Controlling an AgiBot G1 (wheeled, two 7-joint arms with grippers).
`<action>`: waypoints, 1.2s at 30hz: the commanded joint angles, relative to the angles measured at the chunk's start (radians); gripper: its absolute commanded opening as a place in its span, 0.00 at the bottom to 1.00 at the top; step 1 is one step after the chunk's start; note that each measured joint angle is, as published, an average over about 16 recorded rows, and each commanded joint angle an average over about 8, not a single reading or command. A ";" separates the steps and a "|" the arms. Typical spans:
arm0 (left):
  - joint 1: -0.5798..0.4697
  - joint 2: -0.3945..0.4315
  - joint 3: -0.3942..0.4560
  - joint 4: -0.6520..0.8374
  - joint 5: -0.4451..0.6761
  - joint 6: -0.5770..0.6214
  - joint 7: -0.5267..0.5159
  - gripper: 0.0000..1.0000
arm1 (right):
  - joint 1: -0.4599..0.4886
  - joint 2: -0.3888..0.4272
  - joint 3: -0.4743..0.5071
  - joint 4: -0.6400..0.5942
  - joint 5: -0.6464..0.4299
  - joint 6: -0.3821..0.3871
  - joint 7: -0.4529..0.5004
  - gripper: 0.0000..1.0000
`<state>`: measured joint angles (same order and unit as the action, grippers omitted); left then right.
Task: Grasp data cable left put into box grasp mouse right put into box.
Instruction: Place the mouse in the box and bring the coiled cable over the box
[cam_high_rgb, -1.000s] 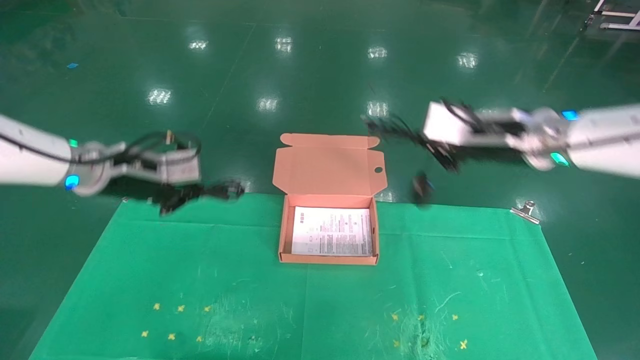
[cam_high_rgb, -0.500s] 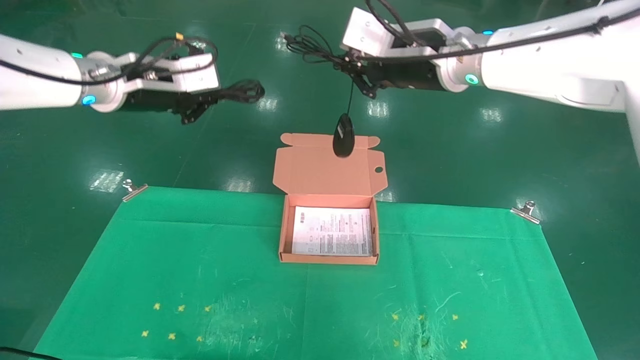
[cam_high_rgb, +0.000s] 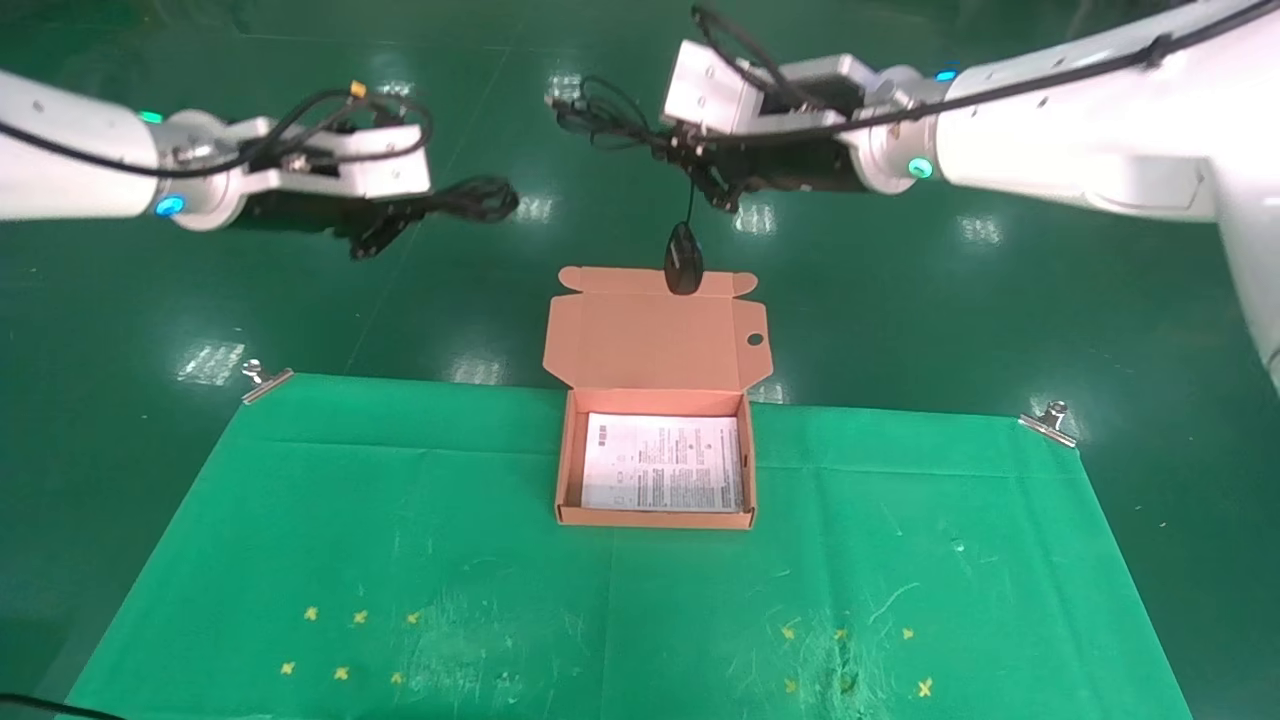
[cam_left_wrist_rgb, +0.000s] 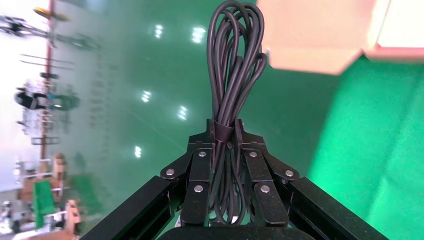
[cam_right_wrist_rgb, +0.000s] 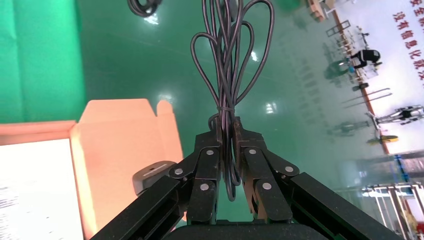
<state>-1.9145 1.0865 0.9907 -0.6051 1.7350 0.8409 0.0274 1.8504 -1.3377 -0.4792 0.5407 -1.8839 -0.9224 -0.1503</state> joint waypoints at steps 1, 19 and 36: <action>0.006 -0.010 0.002 -0.003 0.000 0.011 -0.002 0.00 | -0.010 0.000 -0.005 0.008 0.001 0.001 0.001 0.00; 0.055 -0.153 0.071 -0.233 0.141 0.107 -0.274 0.00 | -0.138 -0.020 -0.160 0.090 0.052 0.005 0.089 0.00; 0.065 -0.273 0.120 -0.484 0.317 0.224 -0.581 0.00 | -0.200 -0.028 -0.401 0.113 0.205 0.096 0.221 0.00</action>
<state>-1.8501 0.8164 1.1097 -1.0795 2.0475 1.0620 -0.5437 1.6527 -1.3652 -0.8755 0.6347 -1.6839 -0.8248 0.0791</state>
